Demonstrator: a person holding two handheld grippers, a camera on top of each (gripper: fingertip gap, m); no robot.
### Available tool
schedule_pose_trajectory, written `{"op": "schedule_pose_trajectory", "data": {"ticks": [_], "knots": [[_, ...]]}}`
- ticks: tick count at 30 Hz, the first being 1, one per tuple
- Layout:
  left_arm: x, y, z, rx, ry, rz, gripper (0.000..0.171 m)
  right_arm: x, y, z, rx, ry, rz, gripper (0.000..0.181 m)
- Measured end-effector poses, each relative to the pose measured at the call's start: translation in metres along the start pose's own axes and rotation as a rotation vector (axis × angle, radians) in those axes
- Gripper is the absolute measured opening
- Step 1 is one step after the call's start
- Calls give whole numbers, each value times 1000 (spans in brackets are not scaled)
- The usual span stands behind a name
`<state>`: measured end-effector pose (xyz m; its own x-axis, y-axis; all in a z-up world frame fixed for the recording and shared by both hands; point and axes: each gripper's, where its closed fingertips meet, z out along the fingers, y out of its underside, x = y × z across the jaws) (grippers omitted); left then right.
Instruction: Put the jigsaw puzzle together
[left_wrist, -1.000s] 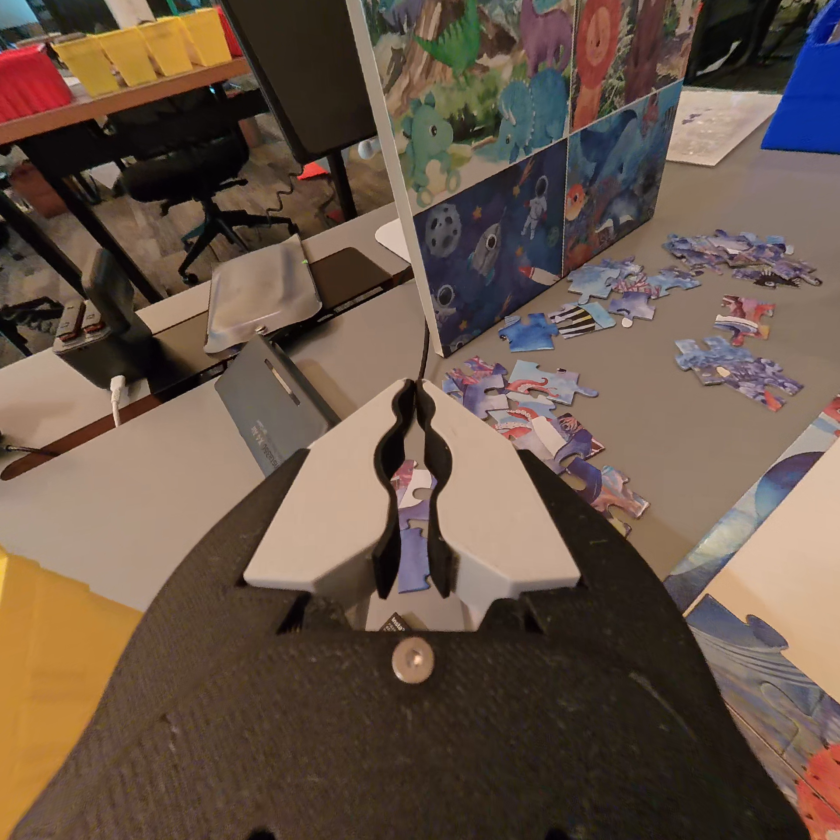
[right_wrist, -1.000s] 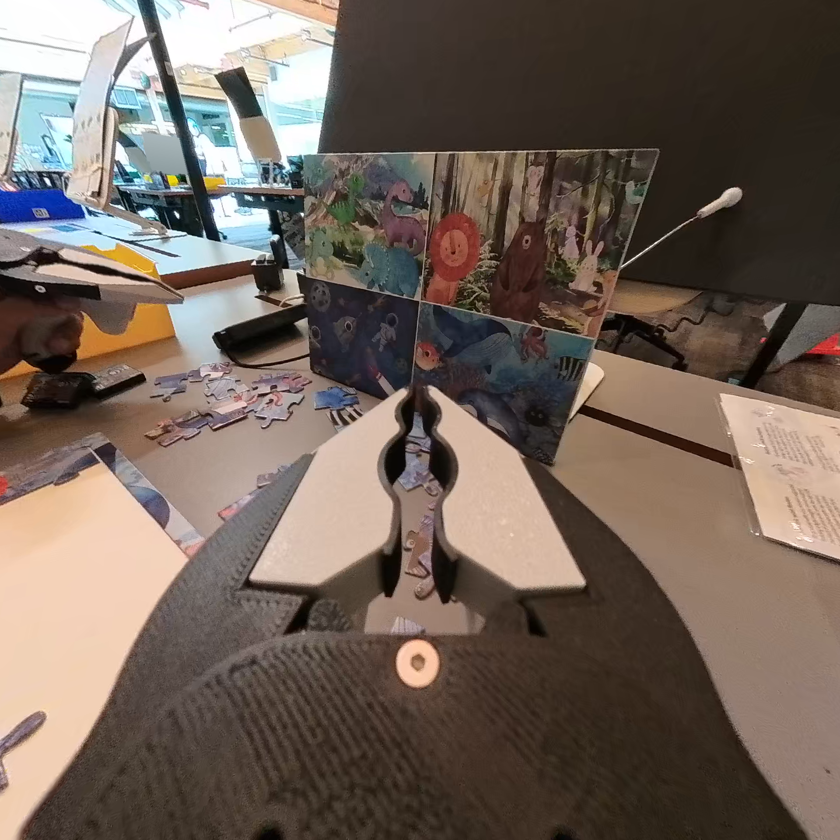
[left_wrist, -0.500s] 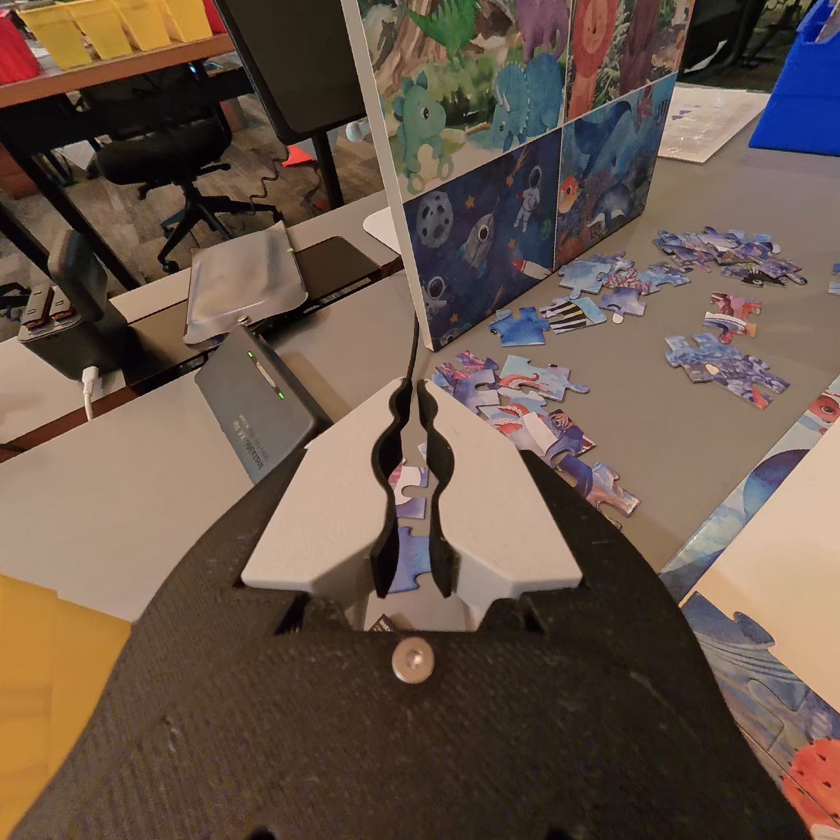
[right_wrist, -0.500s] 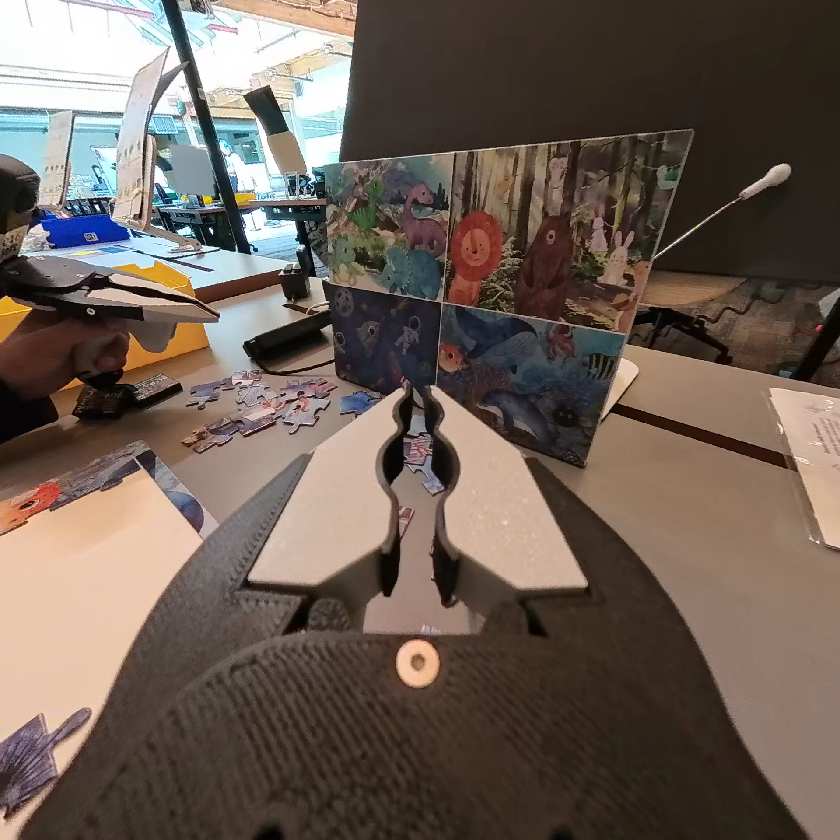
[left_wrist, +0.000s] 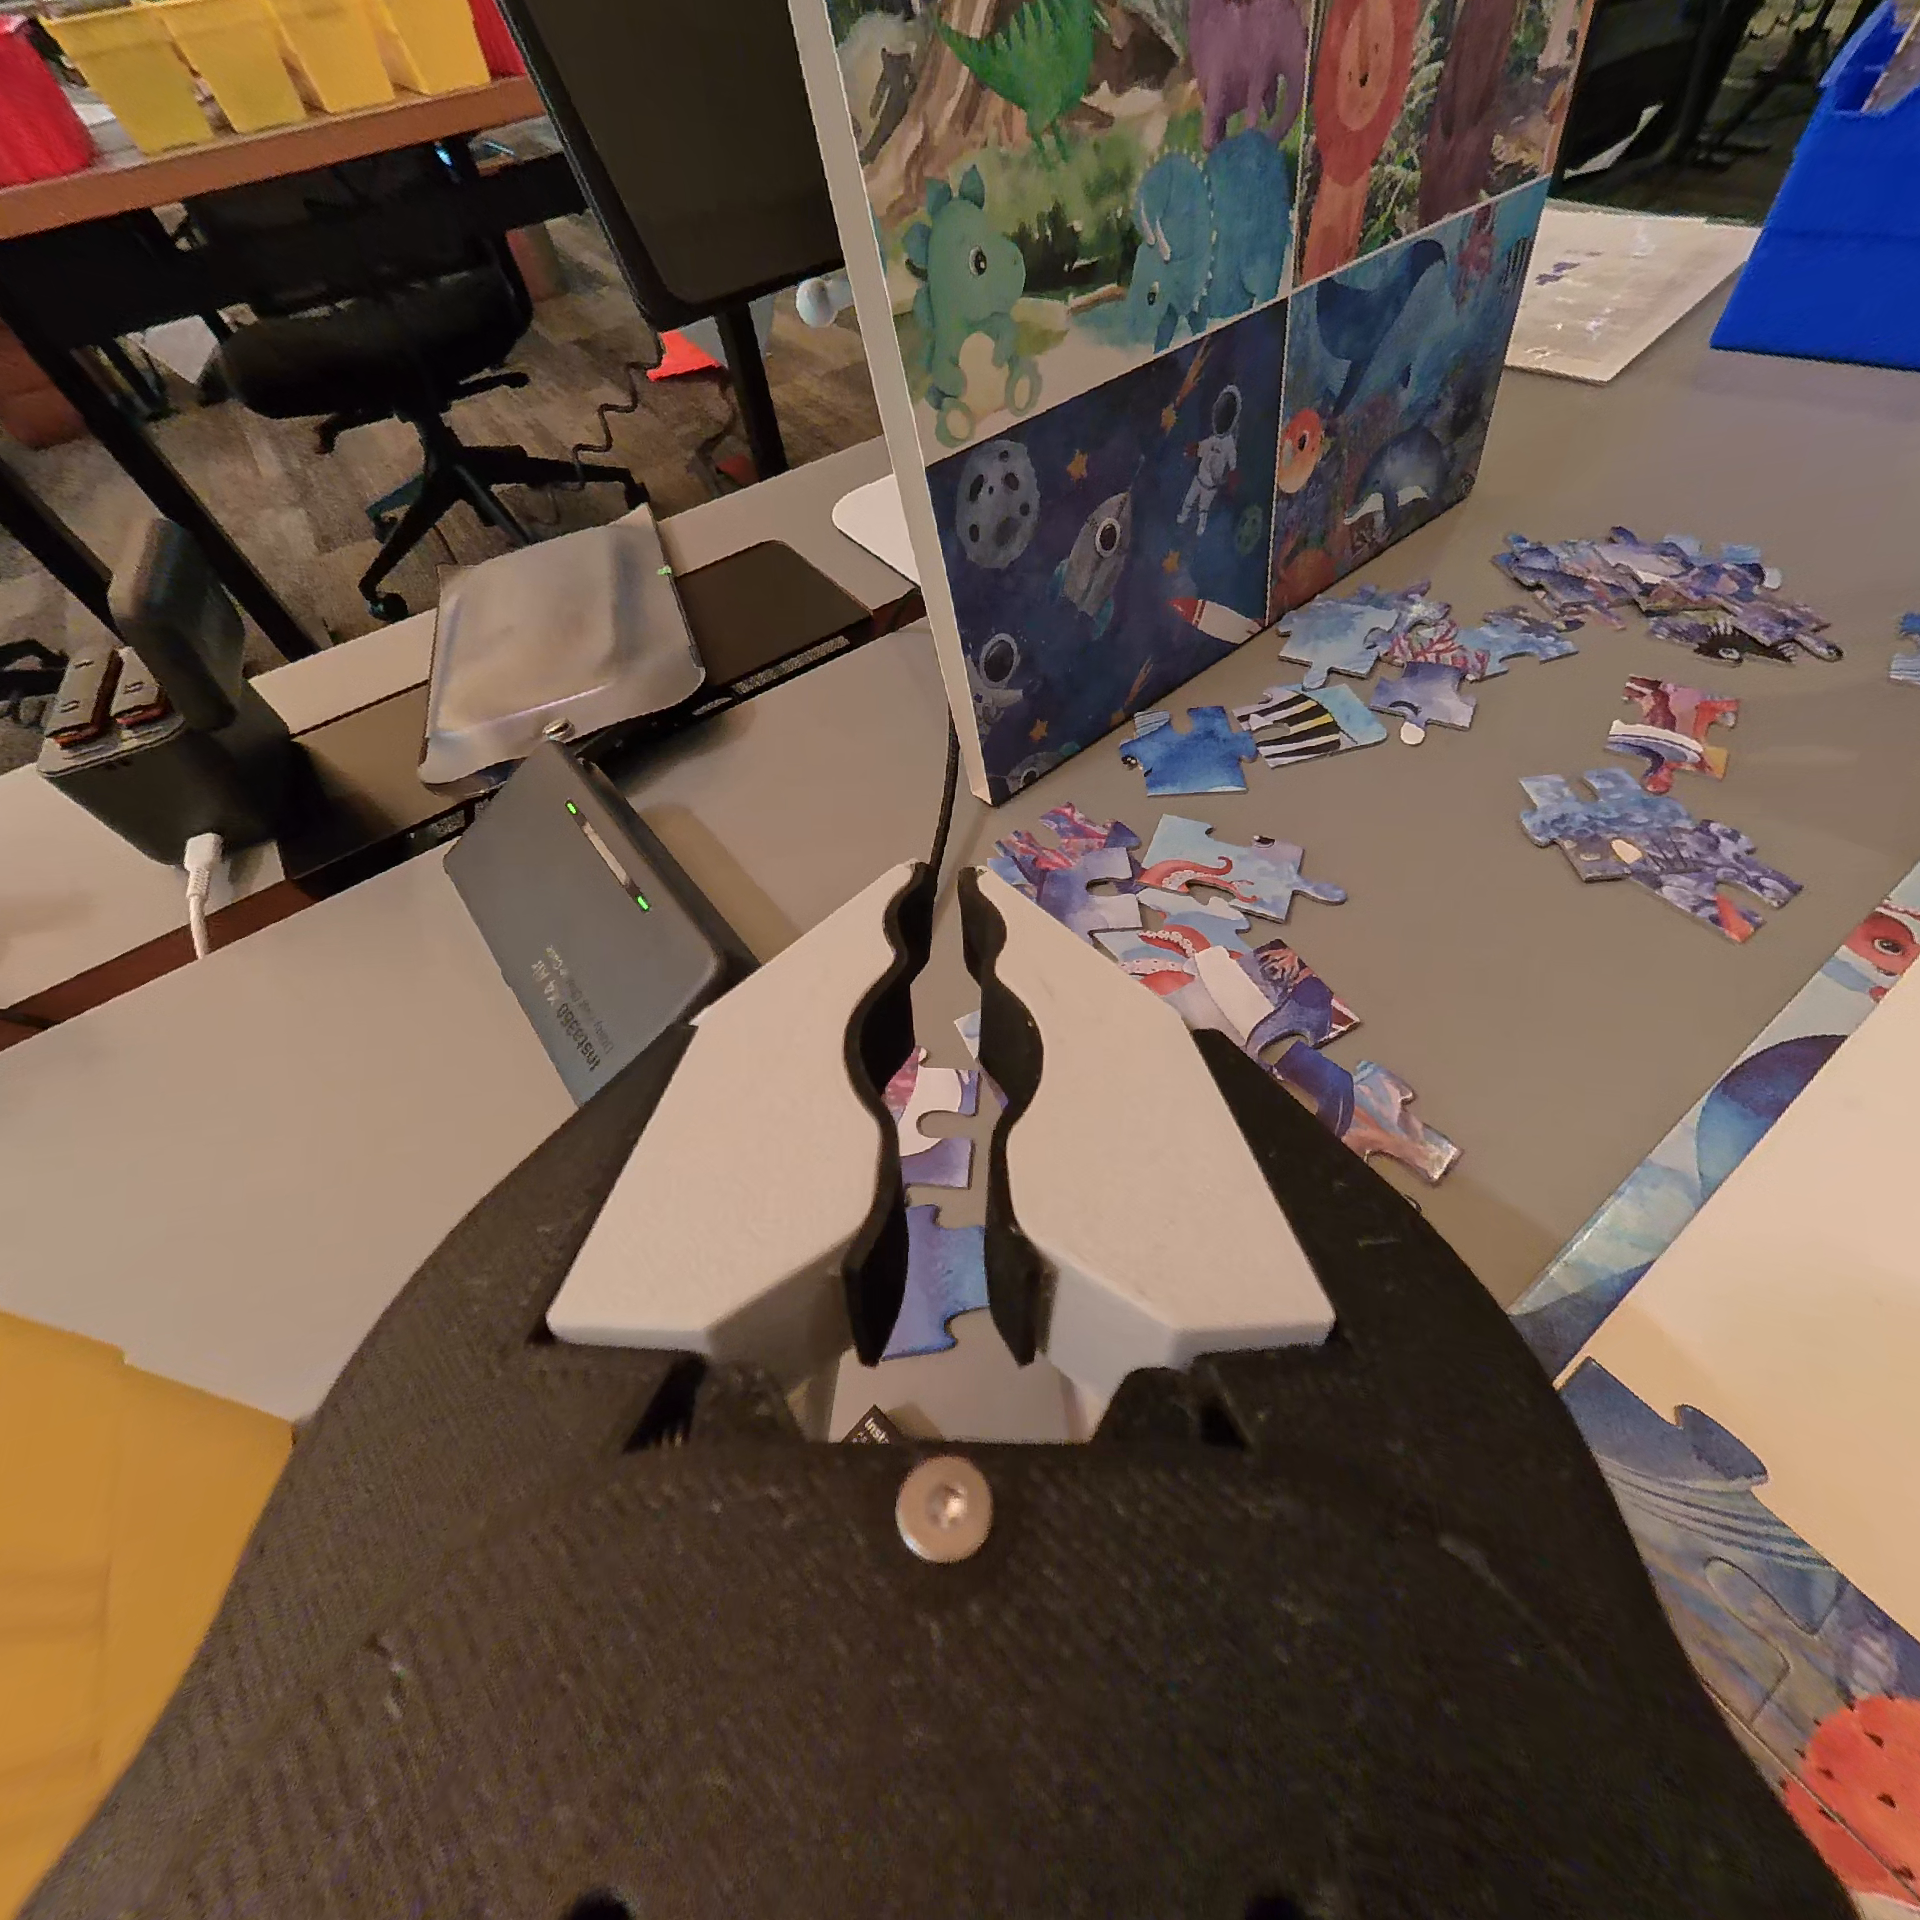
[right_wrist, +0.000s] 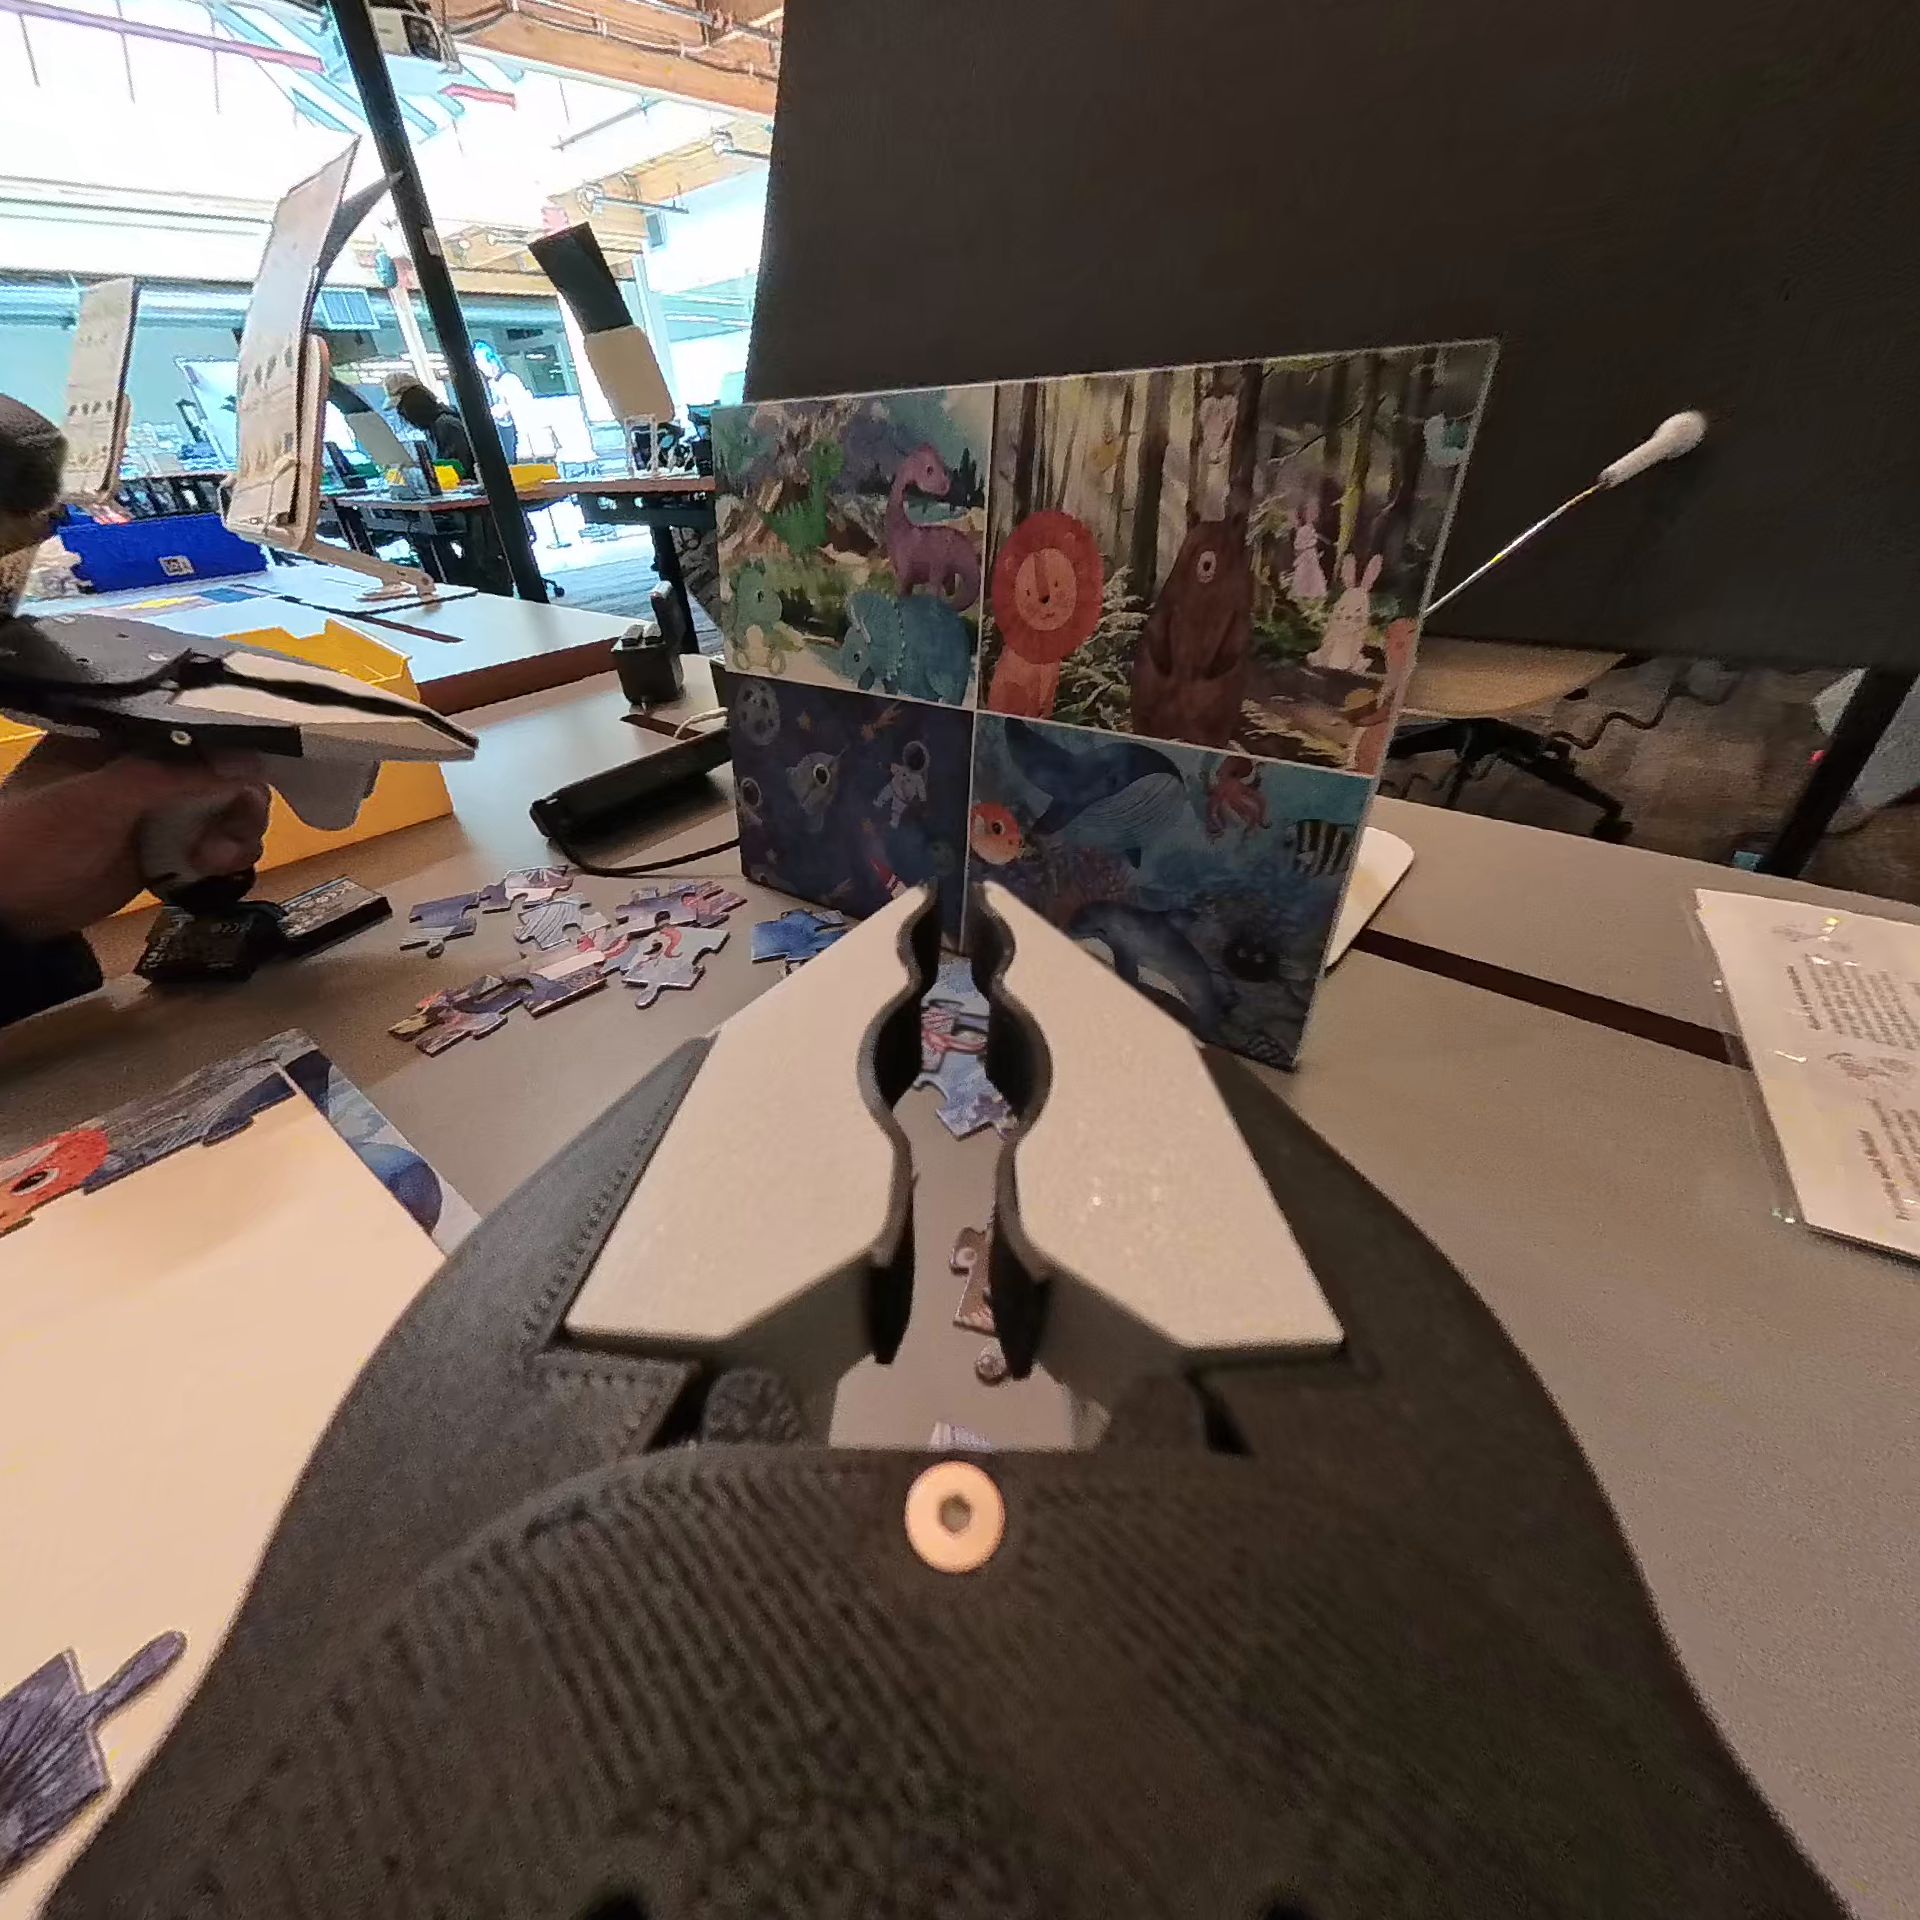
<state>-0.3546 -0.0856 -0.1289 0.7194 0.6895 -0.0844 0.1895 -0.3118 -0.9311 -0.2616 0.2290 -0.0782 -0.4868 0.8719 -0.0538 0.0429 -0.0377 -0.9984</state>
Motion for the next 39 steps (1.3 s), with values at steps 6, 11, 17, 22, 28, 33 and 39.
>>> {"op": "schedule_pose_trajectory", "data": {"ticks": [6,11,17,22,28,33,39], "knots": [[1,1,1,-4,3,2,3,11,-10,-10,37,34,12,2],[2,1,1,-8,2,7,3,12,-12,-11,69,4,93,4],[2,1,1,-5,3,4,3,11,-14,-12,68,6,77,4],[1,1,0,-2,5,-2,3,10,-14,-12,68,1,81,4],[2,1,1,-6,4,5,3,10,-14,-12,66,-6,88,5],[2,1,1,-5,4,4,3,9,-14,-11,63,-8,88,6],[2,1,1,-6,4,6,3,9,-13,-11,62,-11,94,6]]}}
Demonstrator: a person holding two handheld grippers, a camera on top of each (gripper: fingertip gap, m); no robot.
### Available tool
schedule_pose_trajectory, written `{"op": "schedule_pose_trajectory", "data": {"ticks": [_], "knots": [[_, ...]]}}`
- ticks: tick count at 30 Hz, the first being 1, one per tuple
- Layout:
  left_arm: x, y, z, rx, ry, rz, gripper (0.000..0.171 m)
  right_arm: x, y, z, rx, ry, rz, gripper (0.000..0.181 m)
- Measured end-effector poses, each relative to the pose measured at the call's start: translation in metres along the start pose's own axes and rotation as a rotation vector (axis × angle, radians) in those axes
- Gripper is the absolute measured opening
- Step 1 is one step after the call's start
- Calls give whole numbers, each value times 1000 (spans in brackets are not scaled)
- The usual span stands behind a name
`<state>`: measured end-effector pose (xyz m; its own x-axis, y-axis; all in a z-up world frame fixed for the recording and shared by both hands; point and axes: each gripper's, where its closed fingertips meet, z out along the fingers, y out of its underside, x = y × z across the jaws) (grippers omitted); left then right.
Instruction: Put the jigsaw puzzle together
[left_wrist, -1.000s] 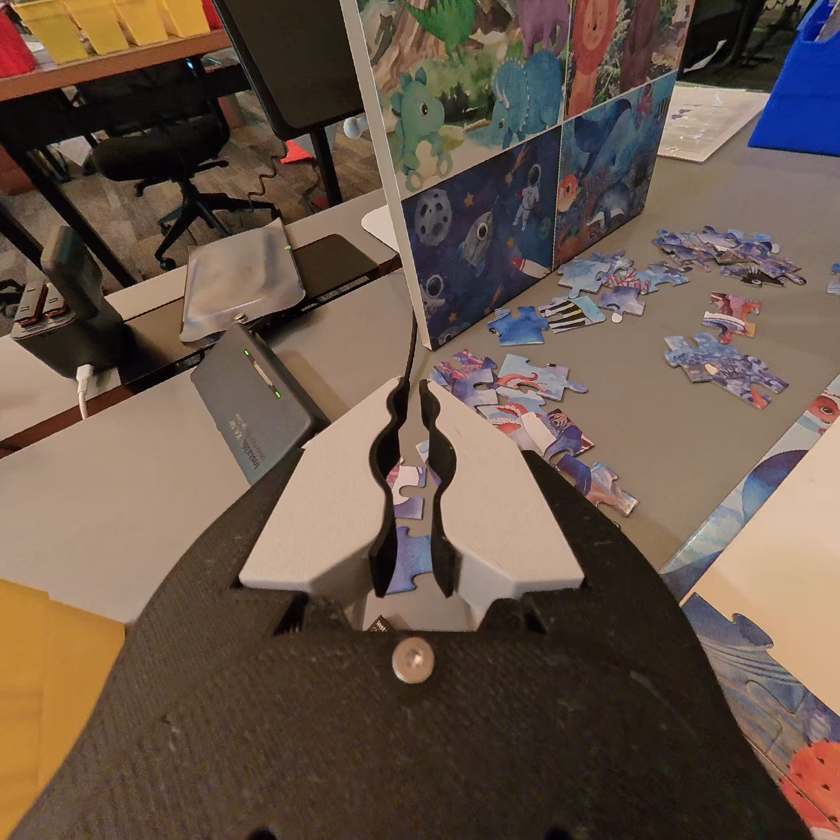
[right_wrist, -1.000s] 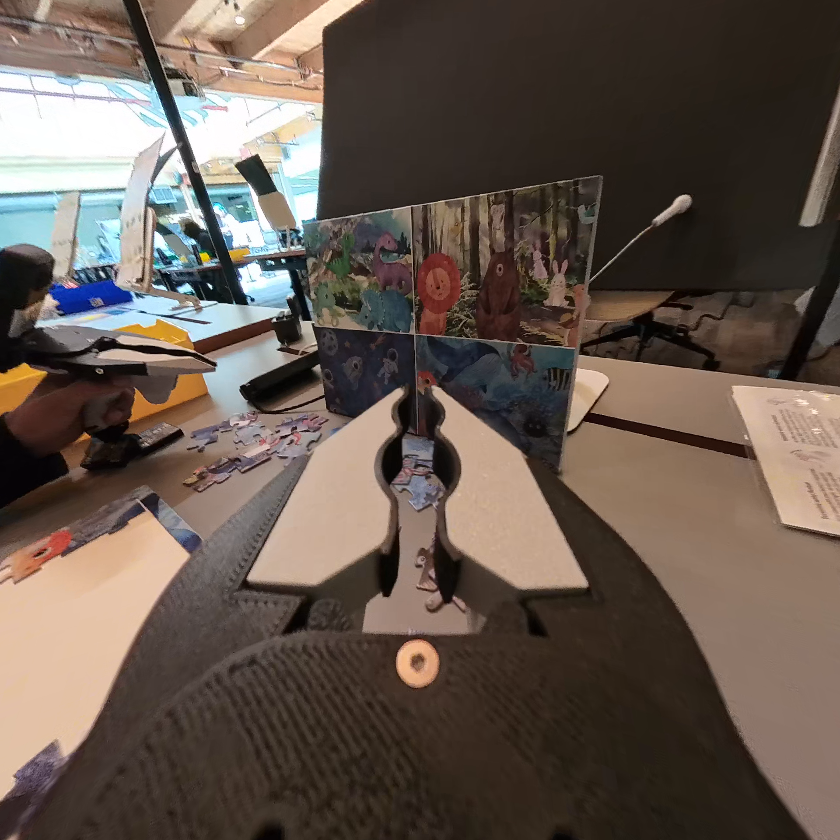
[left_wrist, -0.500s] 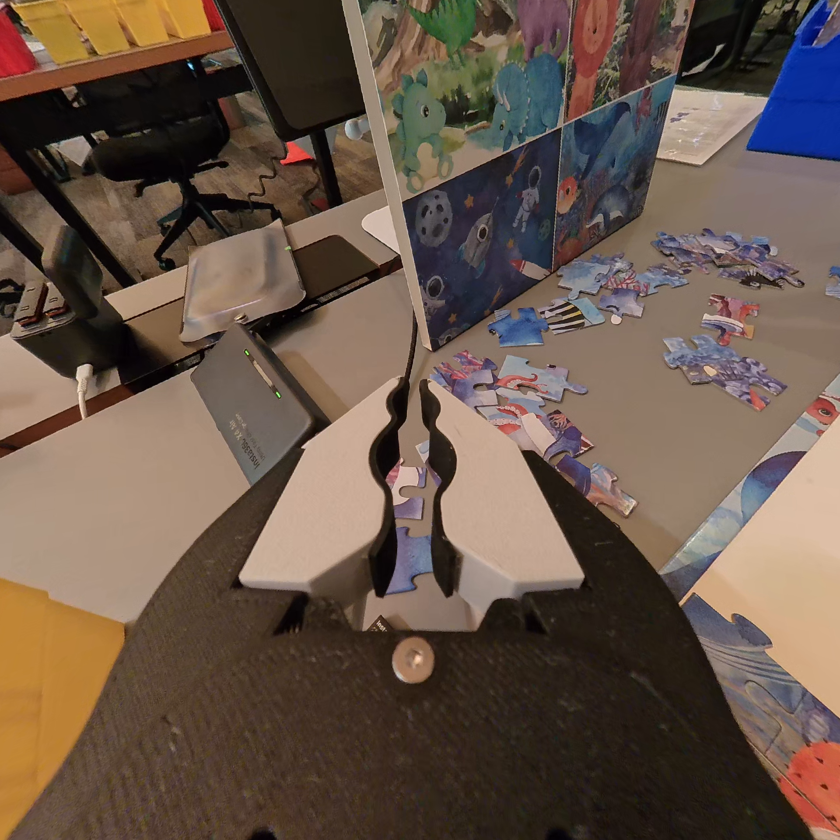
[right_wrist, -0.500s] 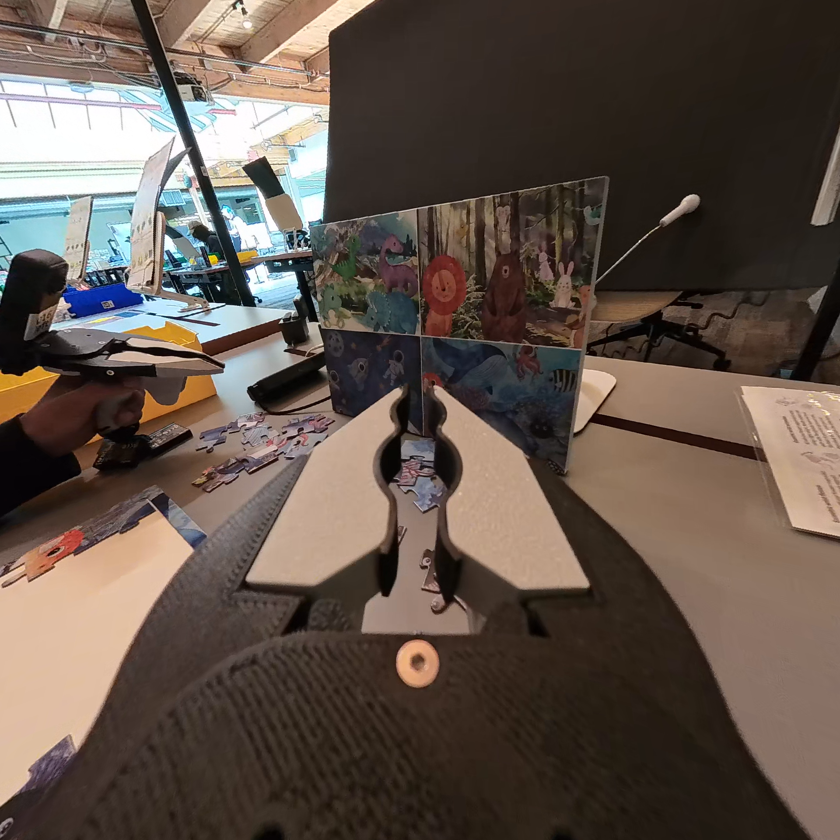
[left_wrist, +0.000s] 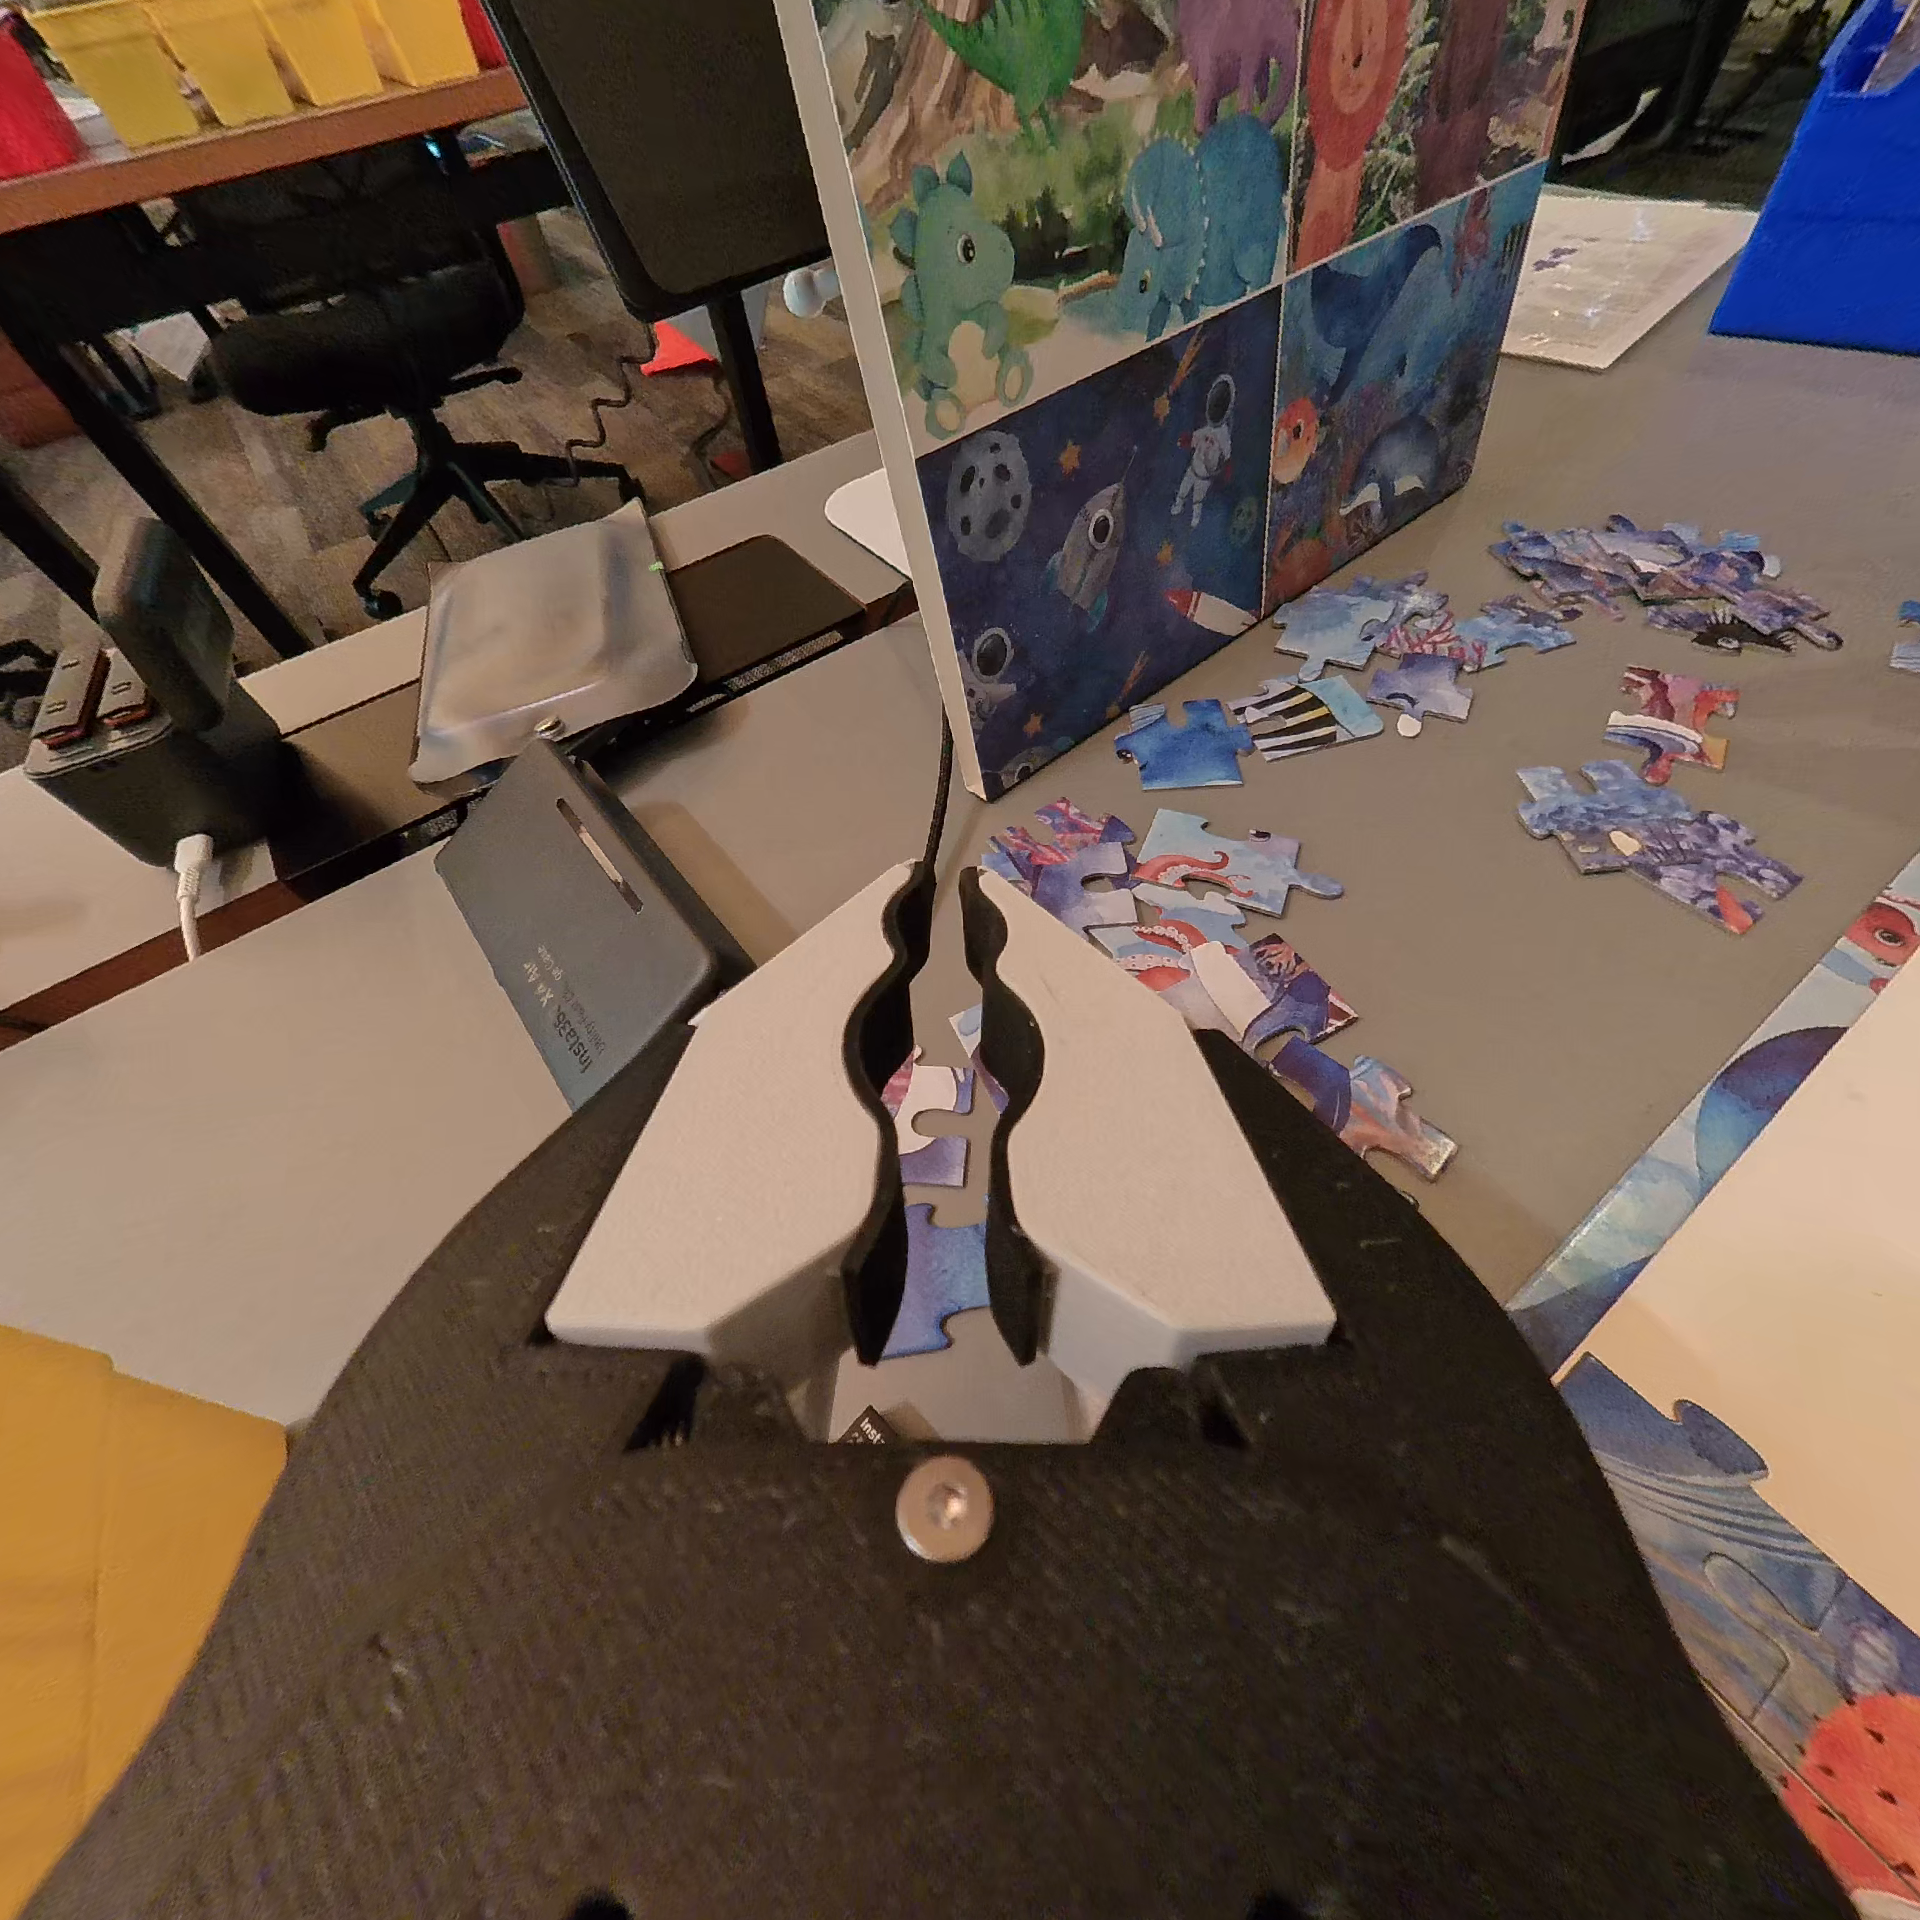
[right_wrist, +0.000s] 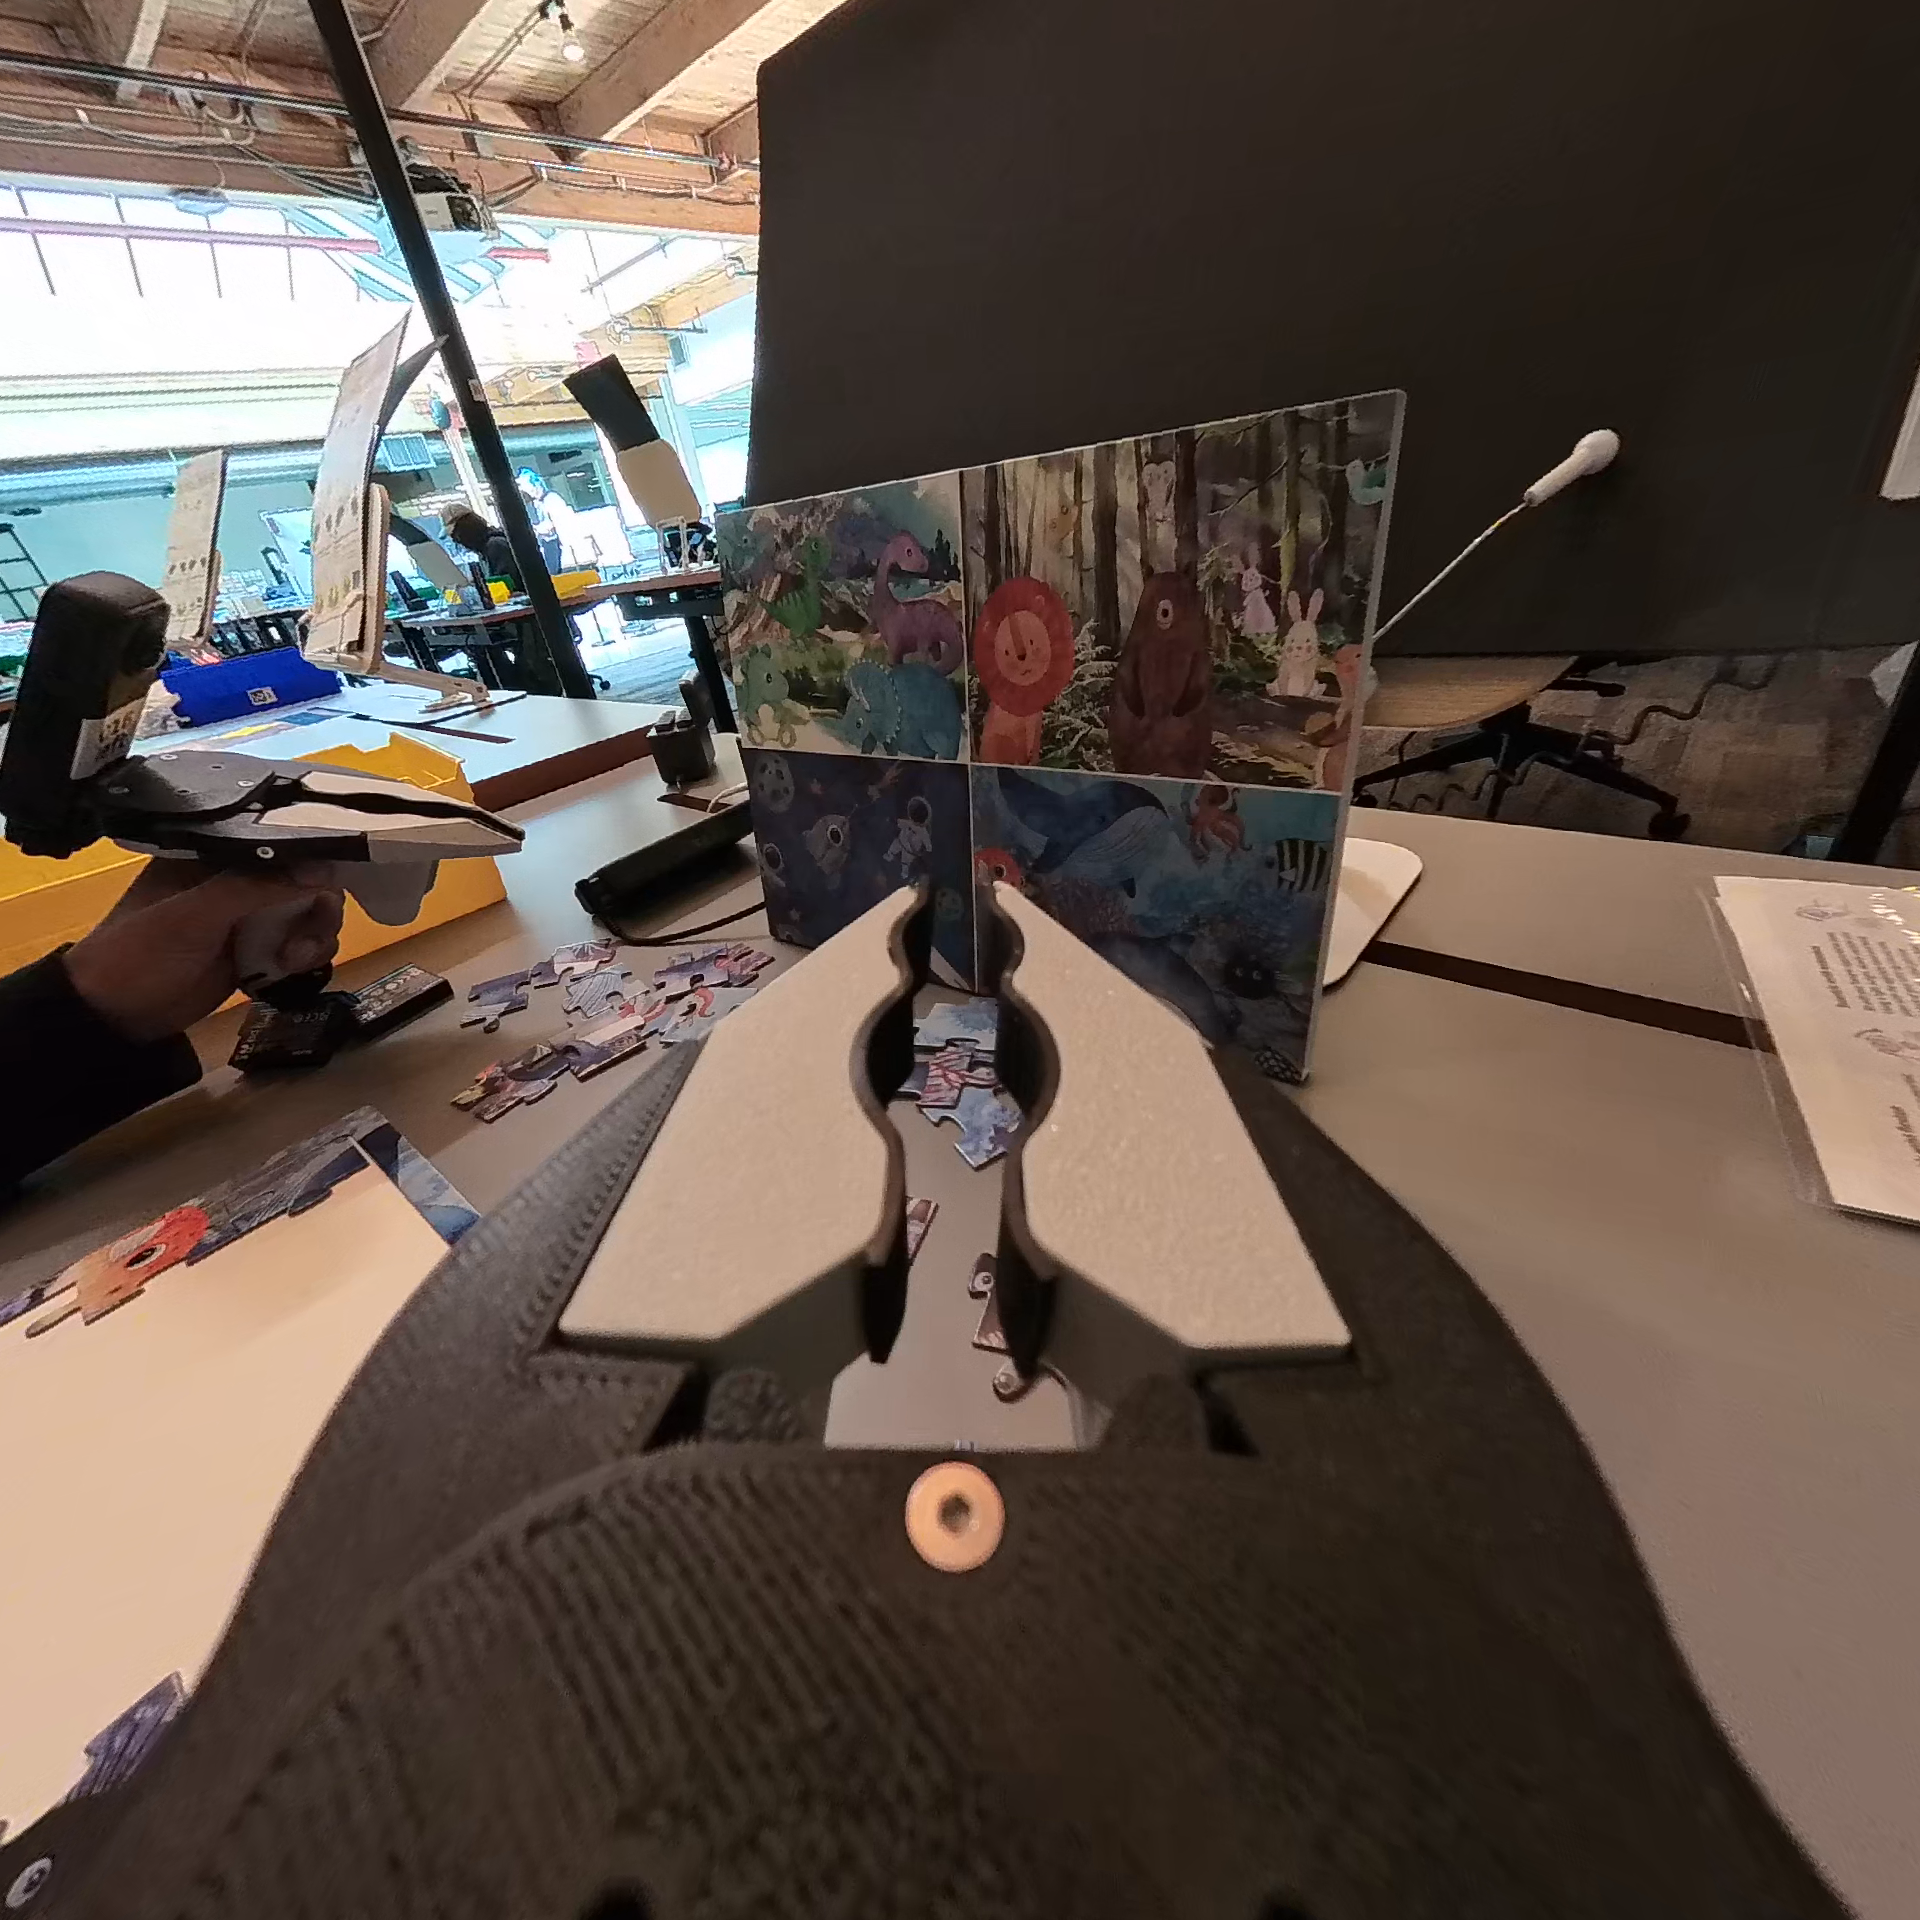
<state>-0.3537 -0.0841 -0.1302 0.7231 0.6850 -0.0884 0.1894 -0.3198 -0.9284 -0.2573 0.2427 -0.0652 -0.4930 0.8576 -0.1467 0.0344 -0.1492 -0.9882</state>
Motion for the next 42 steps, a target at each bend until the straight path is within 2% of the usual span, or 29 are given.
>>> {"op": "schedule_pose_trajectory", "data": {"ticks": [42], "knots": [[1,1,1,-8,-2,14,3,-4,4,4,-17,-22,13,8]]}}
